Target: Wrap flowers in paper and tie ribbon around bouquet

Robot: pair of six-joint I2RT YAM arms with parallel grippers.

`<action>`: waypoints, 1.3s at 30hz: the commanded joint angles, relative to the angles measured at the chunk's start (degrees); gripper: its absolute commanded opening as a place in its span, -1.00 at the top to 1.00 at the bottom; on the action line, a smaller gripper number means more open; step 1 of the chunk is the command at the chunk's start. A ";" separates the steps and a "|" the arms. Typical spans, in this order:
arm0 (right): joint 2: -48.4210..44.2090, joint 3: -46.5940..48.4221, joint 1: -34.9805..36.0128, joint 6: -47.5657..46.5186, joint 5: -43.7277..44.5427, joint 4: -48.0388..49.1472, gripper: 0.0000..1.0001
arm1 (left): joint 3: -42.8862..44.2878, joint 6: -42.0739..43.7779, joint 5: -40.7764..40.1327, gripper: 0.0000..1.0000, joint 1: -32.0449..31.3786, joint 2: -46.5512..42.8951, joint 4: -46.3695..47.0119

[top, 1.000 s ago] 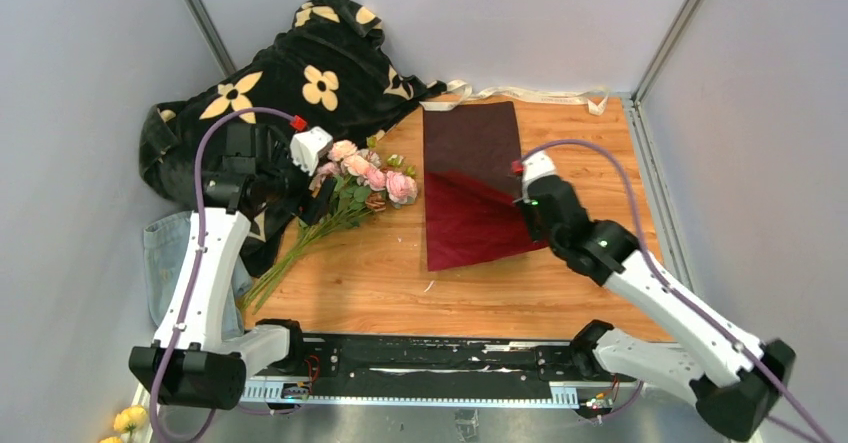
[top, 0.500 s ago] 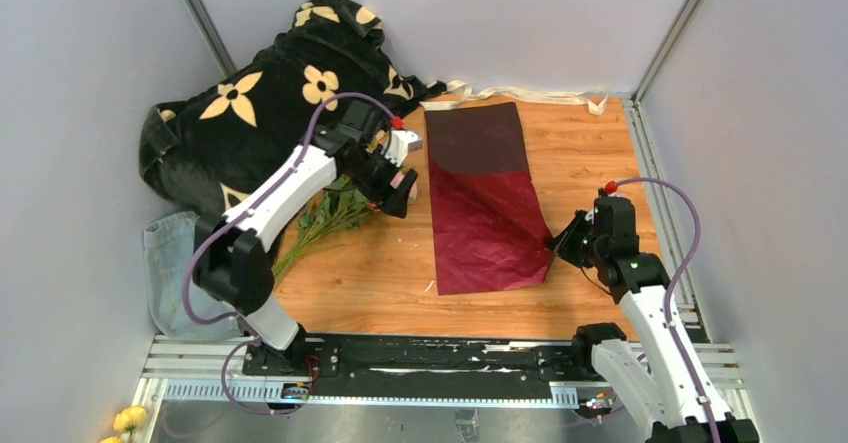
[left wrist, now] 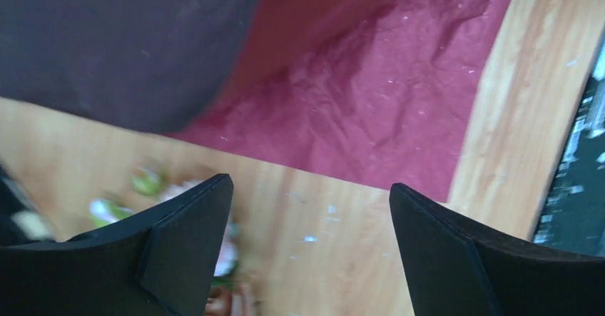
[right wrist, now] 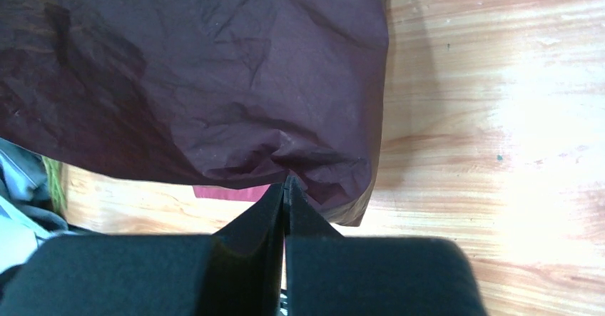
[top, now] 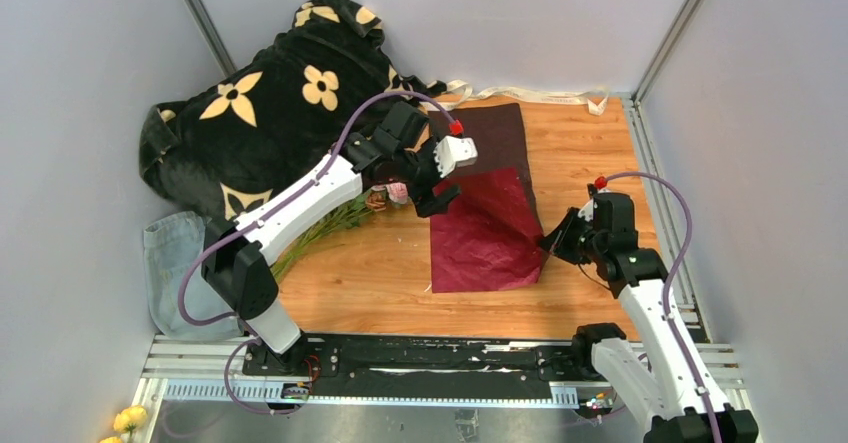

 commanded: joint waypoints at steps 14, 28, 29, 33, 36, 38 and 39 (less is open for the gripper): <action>2.20 3.69 -0.75 -15.66 -11.05 1.42 1.00 | 20.45 42.94 4.25 -1.00 -2.33 16.02 -3.47; 4.43 9.04 -0.64 -21.59 -9.36 -1.65 0.27 | 24.37 45.97 6.45 1.00 -3.39 17.52 -8.50; 4.40 10.54 -0.41 -22.12 -9.33 -2.22 -0.01 | 25.17 44.74 6.31 1.00 -3.39 17.26 -8.47; 1.66 13.89 4.63 -25.29 -10.06 2.25 -0.44 | 25.29 44.23 6.34 1.00 -3.43 14.41 -8.47; -0.77 11.48 8.39 -25.27 -12.10 11.34 -0.57 | 24.45 43.68 5.32 1.00 -3.69 13.55 -8.54; -0.65 10.59 10.58 -25.22 -12.44 15.97 -0.58 | 23.96 43.92 5.13 1.00 -3.74 13.15 -8.49; -0.21 10.55 11.50 -25.56 -12.02 17.48 -0.58 | 23.76 44.00 5.12 1.00 -3.74 12.97 -8.50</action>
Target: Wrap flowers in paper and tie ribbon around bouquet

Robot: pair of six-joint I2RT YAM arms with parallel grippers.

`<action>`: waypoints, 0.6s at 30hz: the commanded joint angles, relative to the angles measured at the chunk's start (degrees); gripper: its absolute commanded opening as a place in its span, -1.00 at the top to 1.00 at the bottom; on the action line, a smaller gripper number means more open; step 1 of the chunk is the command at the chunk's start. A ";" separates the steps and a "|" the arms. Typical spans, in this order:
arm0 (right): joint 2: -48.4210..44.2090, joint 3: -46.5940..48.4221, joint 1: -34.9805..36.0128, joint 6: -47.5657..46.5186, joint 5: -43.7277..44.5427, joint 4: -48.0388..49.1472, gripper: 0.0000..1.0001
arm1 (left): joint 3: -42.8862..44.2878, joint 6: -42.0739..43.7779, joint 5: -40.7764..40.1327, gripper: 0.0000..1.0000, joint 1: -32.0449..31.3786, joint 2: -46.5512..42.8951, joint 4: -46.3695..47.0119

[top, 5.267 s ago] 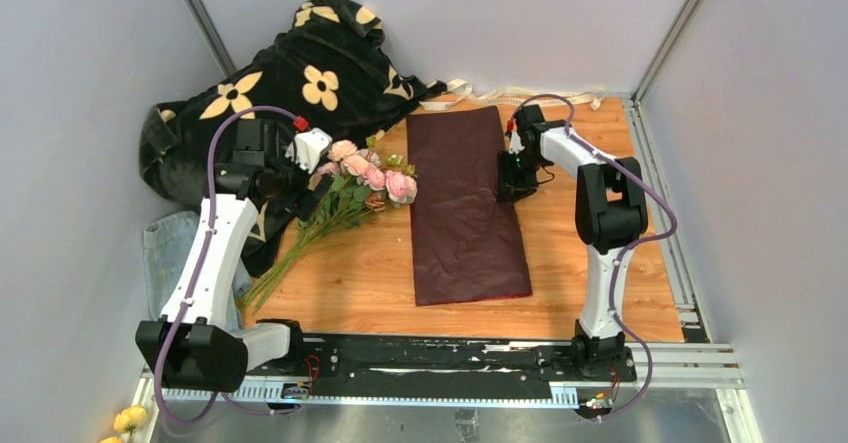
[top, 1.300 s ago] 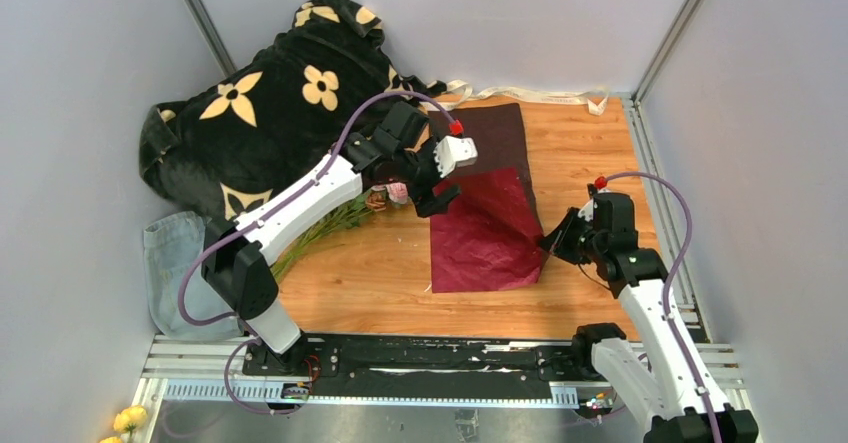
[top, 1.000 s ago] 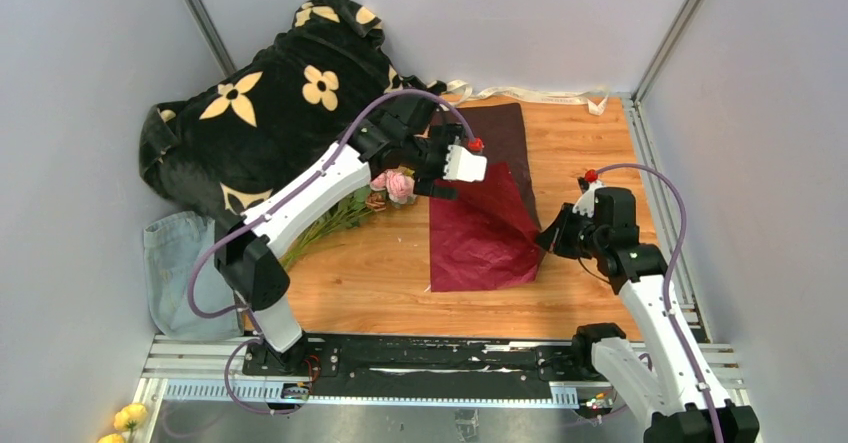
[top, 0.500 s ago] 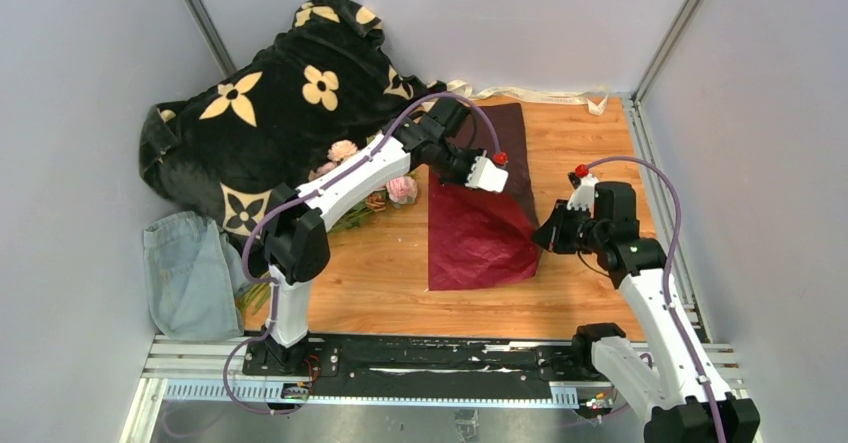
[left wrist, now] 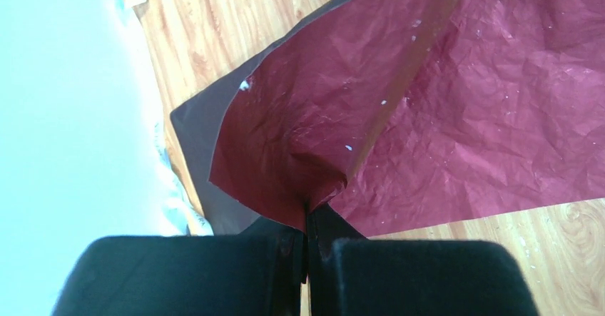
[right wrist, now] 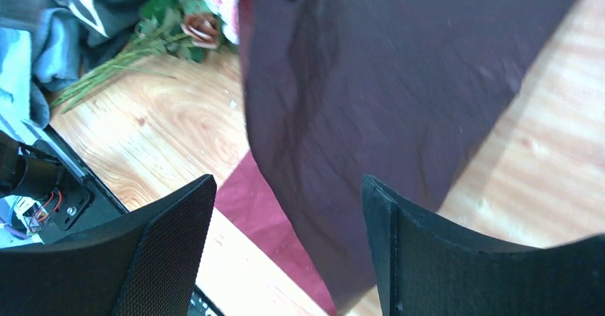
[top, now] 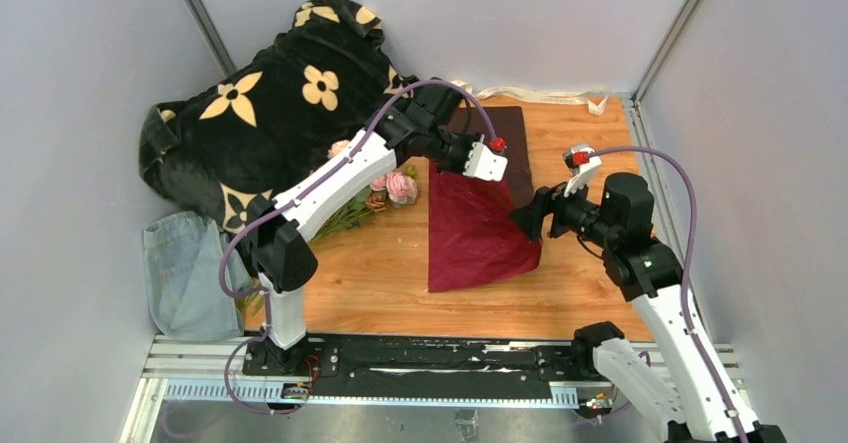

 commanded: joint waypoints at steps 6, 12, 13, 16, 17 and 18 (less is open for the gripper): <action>7.81 1.01 7.09 -2.03 -0.26 15.69 -0.54 | -0.11 -0.64 -0.28 1.00 -0.83 -2.05 -0.66; 15.15 4.65 11.68 -3.35 11.19 14.56 -0.21 | 0.21 -1.15 -0.84 1.00 -0.83 -2.32 -0.63; 15.42 4.99 11.74 -2.88 13.07 14.54 0.02 | 0.23 -1.38 -1.08 1.00 -0.83 -2.46 -0.67; 16.48 7.26 11.73 -2.82 16.64 12.33 0.88 | 0.88 -3.31 -1.81 1.00 -0.83 -3.10 -0.61; 16.92 9.23 11.73 -3.18 17.84 9.92 0.99 | 1.55 -4.70 -2.82 0.82 -0.83 -3.35 -0.62; 17.40 10.86 11.71 -3.69 19.04 8.00 1.00 | 2.51 -6.84 -3.96 0.29 -0.83 -3.61 -0.62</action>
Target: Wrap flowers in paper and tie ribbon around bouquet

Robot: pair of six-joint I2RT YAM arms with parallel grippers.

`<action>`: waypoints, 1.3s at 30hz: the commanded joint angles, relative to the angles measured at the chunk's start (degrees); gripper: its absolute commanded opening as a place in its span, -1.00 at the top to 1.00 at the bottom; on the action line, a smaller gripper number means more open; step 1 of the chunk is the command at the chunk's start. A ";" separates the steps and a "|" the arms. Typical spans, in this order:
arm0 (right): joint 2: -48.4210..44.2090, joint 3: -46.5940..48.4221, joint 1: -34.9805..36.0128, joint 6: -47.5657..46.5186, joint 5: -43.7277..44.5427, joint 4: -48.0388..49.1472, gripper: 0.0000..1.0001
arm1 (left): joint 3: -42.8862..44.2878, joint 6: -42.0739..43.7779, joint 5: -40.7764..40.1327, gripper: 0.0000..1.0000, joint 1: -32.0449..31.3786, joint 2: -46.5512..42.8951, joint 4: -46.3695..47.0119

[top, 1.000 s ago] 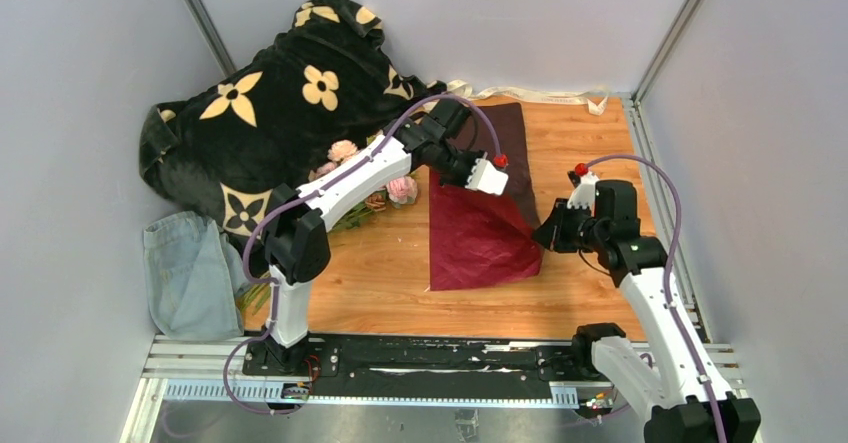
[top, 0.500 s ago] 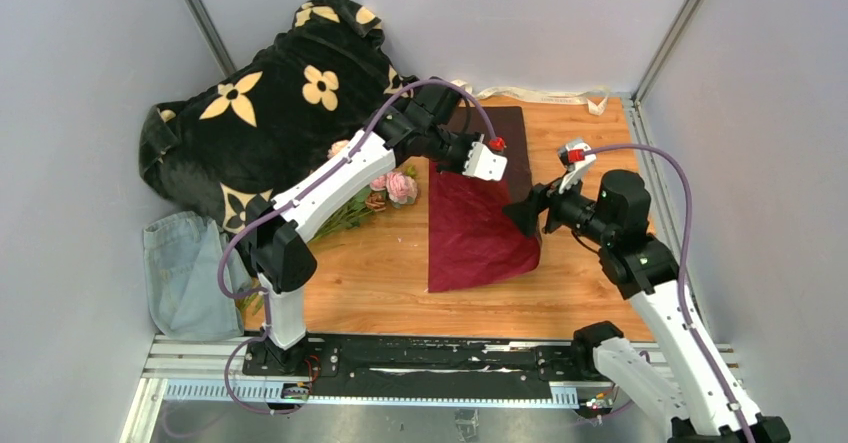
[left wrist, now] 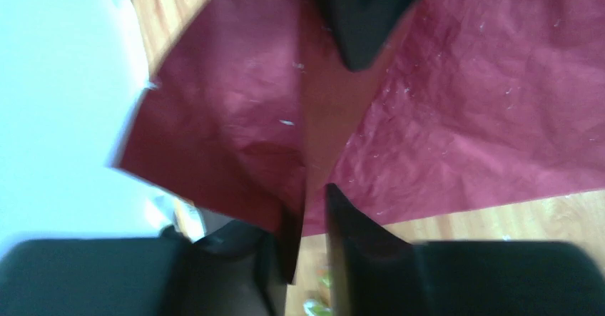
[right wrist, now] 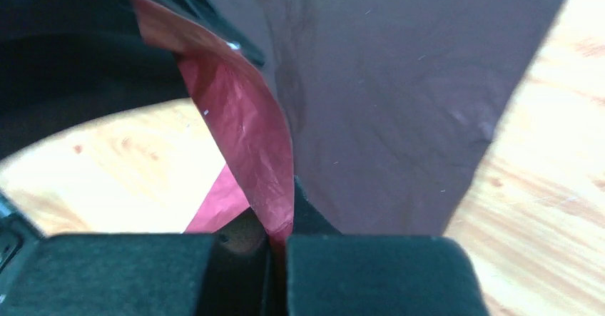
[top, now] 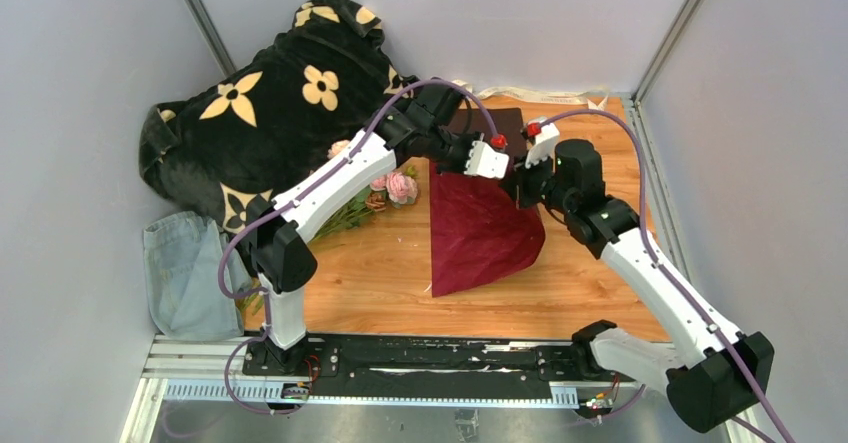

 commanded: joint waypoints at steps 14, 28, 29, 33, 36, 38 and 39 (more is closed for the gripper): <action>14.01 53.90 6.71 -19.35 -9.91 -31.62 1.00 | 4.51 -28.69 -33.08 -1.00 10.95 -20.58 -2.90; 11.12 53.71 -8.21 3.08 0.22 -8.18 1.00 | -0.69 -30.30 -24.67 -1.00 31.58 -31.17 -2.83; 9.33 50.27 -13.42 6.27 2.15 -6.67 1.00 | -1.45 -30.24 -23.73 -1.00 31.58 -31.03 -2.85; 3.86 29.25 -32.02 17.88 7.72 -3.34 1.00 | -7.06 -28.83 -18.89 -1.00 31.53 -30.28 -2.72; 0.51 15.70 -36.71 21.32 13.50 -0.14 1.00 | -11.37 -28.34 -15.05 -1.00 30.80 -29.84 -2.62; -1.28 7.62 -37.72 22.08 20.40 0.12 1.00 | -14.95 -28.01 -15.96 -1.00 27.58 -29.23 -2.62; -2.07 5.79 -38.11 22.32 23.62 0.17 1.00 | -16.13 -27.66 -16.95 -1.00 25.90 -28.91 -2.62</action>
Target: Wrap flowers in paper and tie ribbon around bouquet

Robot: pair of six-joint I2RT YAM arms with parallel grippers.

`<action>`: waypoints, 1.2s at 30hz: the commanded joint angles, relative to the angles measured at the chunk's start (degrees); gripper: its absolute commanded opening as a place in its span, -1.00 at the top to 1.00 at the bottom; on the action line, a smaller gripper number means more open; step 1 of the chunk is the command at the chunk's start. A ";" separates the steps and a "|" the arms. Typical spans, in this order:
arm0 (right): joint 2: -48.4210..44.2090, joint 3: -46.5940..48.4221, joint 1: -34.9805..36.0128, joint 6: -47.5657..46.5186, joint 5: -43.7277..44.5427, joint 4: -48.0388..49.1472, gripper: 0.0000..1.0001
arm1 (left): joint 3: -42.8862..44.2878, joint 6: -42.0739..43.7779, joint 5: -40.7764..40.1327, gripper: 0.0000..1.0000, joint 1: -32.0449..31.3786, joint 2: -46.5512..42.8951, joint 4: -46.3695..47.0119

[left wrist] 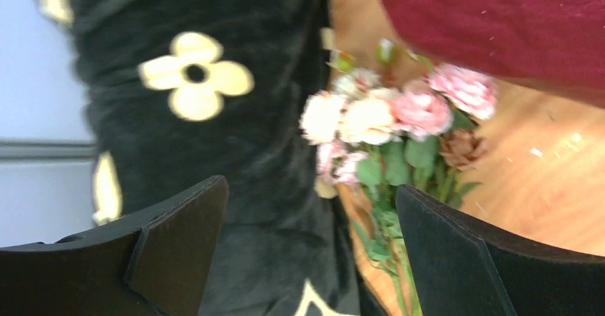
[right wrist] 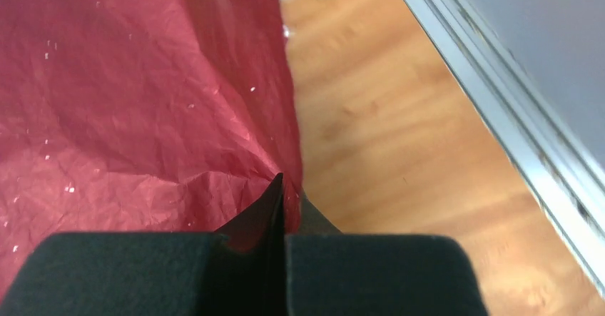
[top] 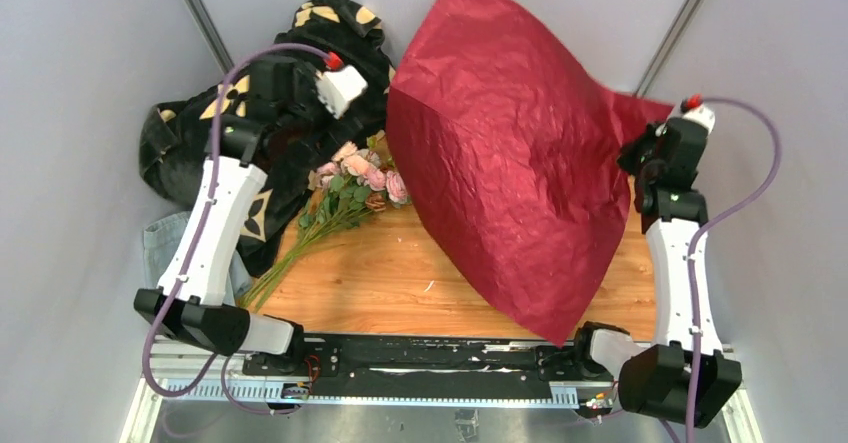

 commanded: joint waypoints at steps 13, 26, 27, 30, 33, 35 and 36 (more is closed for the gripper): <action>-3.89 -28.56 -5.80 11.90 31.80 6.19 1.00 | -17.20 -1.97 -3.20 -0.99 -15.13 12.42 7.91; 3.42 -32.34 -9.24 11.58 32.33 7.90 1.00 | -15.85 -1.89 -6.30 -0.96 -24.94 18.99 12.70; 3.09 -32.94 -9.47 11.87 32.52 8.24 1.00 | -15.33 -2.04 -6.14 -0.96 -25.36 19.62 12.86; 3.24 -33.40 -9.66 11.53 31.42 9.17 1.00 | -13.93 -2.08 -6.11 -0.96 -27.29 22.08 13.66; 5.32 -30.66 -9.72 6.76 26.45 8.31 0.39 | -12.44 -2.27 -6.97 -0.96 -29.13 25.23 14.79; 6.89 -26.71 -9.68 4.39 27.66 3.27 -0.16 | -10.81 -4.07 -7.13 -0.96 -29.41 26.61 14.64; 7.19 -24.88 -9.73 3.18 29.89 0.91 -0.28 | -10.12 -4.39 -7.32 -0.96 -29.39 26.77 14.28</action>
